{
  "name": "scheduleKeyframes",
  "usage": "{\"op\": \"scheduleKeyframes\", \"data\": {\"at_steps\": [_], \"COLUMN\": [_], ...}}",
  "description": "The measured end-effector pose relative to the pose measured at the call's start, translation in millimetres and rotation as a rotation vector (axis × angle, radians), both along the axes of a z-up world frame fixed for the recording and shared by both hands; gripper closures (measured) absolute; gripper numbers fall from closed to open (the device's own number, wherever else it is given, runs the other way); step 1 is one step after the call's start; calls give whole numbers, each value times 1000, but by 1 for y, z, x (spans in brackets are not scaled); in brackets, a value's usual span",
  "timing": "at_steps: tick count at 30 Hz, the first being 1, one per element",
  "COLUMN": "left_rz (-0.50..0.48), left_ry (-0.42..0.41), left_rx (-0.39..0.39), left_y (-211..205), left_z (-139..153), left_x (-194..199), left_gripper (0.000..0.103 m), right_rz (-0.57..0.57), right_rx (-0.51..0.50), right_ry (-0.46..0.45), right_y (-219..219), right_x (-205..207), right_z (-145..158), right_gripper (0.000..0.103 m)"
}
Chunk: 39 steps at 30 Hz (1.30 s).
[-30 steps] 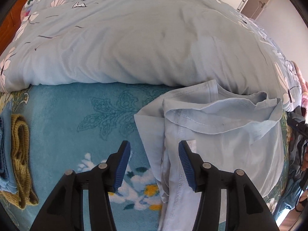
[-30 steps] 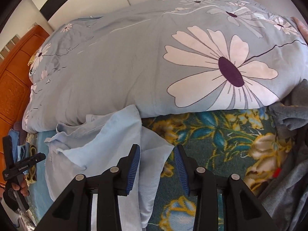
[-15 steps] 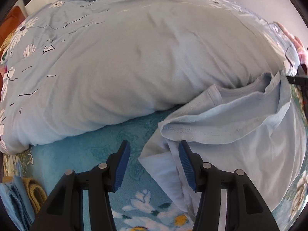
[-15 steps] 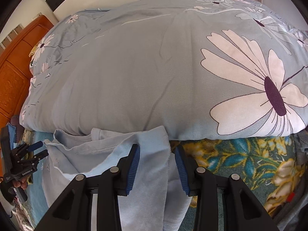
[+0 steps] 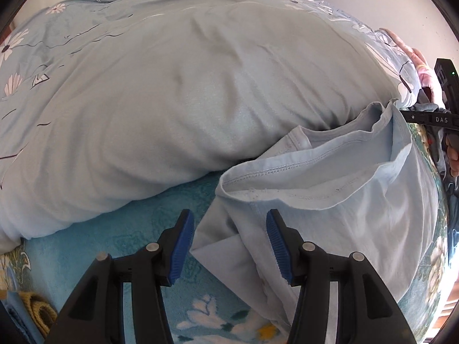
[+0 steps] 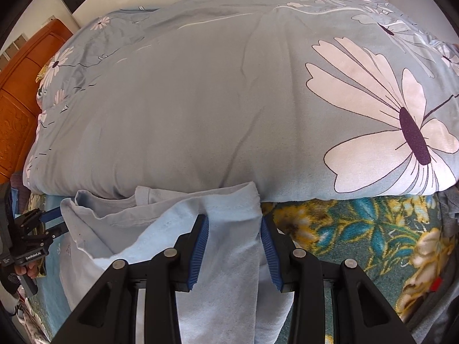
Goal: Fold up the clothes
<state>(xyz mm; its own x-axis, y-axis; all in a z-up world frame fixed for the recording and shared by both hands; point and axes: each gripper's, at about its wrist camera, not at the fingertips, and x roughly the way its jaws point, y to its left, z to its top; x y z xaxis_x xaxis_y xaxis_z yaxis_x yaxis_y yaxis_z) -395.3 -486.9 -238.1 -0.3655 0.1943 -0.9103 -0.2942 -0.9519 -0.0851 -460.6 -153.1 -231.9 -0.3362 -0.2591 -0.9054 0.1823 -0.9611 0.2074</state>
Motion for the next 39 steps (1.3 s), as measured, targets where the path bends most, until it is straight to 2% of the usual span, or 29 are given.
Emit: {"op": "scheduleKeyframes", "data": {"at_steps": [4,5,7,8,10,12,18,20,22,24,28,35,38,39], "left_rz": [12,15,21,24,30,47,112,128,138,135,145,158,166,173], "left_ry": [6,5,11,16,14,23,82,72,47,37,9,6,3,5], "left_rx": [50,69,69,60,76,88,102,88,92,63,34,33,46,50], "left_y": [2,2,4,5,6,6,-6,-31,-32,-29,-29,-31,-33,-34], "left_z": [1,2,3,3,2,5,21,21,15,9,-2,11,24,28], "left_x": [-9,-11,-12,-12,-12,-9,-8,-10,-14,-15,-17,-11,-5,-2], "left_gripper": [50,52,72,76,95,98,99,99,99,99,99,96,82,73], "right_rz": [-1,0,2,4,14,20,1,-4,-16,-24,-33,-16,-27,-33], "right_rx": [9,11,16,16,7,7,30,43,35,43,59,67,66,73], "right_ry": [9,11,16,18,23,35,106,102,67,39,17,20,42,46], "right_y": [-2,-3,-4,-5,-7,-7,17,23,28,28,21,9,7,8], "right_x": [0,1,1,2,4,6,27,26,19,14,9,5,8,9], "right_z": [2,2,3,4,7,12,31,28,19,10,-1,3,11,14], "right_gripper": [64,70,82,86,92,96,99,99,99,99,99,97,93,92]}}
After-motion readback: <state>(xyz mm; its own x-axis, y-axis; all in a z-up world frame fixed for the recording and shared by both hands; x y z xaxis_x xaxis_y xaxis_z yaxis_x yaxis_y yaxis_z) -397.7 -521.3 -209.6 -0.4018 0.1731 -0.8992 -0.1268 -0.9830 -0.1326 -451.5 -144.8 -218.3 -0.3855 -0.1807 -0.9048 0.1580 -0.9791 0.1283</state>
